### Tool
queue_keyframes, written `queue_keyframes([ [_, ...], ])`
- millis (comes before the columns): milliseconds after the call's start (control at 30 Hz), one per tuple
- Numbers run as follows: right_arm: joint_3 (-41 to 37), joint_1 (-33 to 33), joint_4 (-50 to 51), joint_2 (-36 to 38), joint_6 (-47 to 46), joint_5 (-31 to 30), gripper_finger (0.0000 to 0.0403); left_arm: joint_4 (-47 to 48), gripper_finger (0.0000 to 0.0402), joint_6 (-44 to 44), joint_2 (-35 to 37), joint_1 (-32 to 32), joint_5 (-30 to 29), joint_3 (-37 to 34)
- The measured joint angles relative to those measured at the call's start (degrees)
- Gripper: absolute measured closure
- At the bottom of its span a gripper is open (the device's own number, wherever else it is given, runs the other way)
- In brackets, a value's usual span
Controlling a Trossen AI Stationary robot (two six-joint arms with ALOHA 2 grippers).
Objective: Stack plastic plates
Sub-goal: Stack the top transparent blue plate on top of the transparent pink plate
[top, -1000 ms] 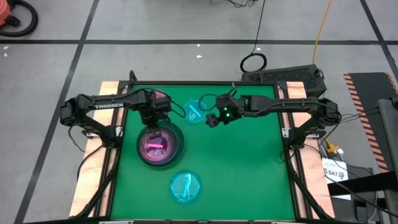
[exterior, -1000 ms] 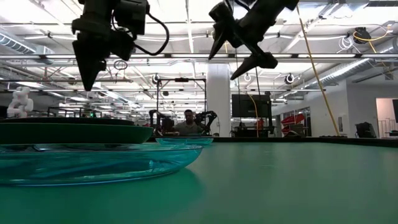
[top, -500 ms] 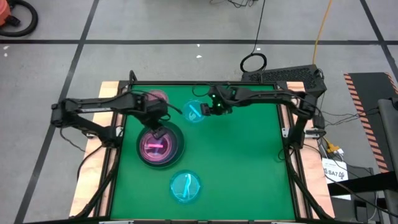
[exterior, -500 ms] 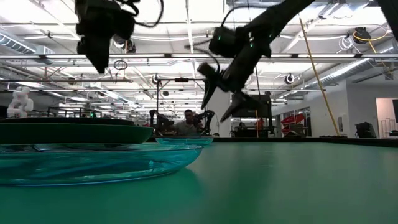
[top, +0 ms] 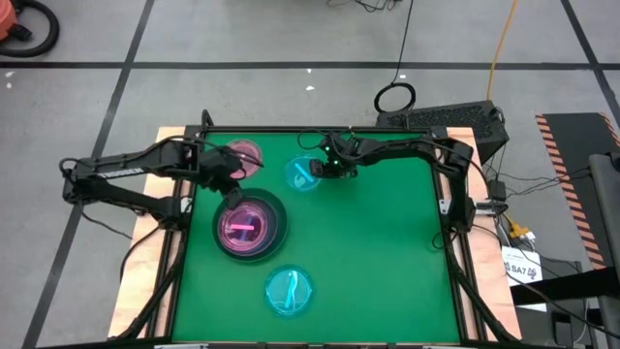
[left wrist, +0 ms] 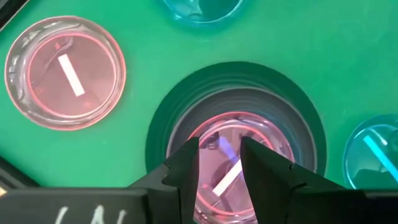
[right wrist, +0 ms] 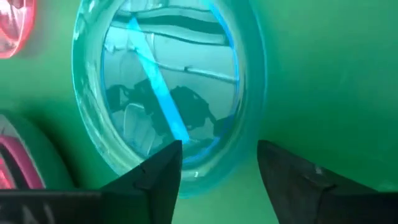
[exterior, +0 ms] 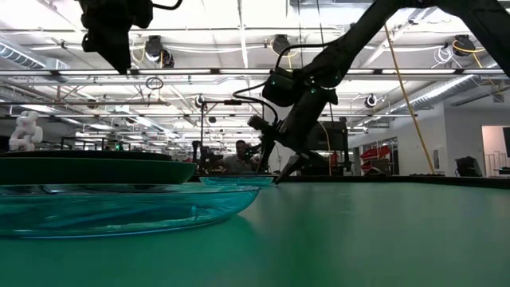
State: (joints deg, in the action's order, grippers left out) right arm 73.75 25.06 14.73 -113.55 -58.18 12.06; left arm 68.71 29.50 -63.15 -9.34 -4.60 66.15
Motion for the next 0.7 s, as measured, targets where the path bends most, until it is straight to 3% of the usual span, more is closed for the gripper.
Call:
queue_keyframes([
  [233,0.0,1.0,0.2,-0.1,0.4,0.0,0.0266,1.0,0.0279,-1.4,0.0,0.0,-1.4,0.0],
  [500,0.0,1.0,0.1,-0.1,1.0,-0.1,0.0386,1.0,0.0279,-2.2,0.0,0.0,-1.6,0.0],
  [700,0.0,0.7,0.2,0.2,1.8,2.1,0.04,0.9,0.0279,-2.6,0.0,0.0,-2.1,0.0],
])
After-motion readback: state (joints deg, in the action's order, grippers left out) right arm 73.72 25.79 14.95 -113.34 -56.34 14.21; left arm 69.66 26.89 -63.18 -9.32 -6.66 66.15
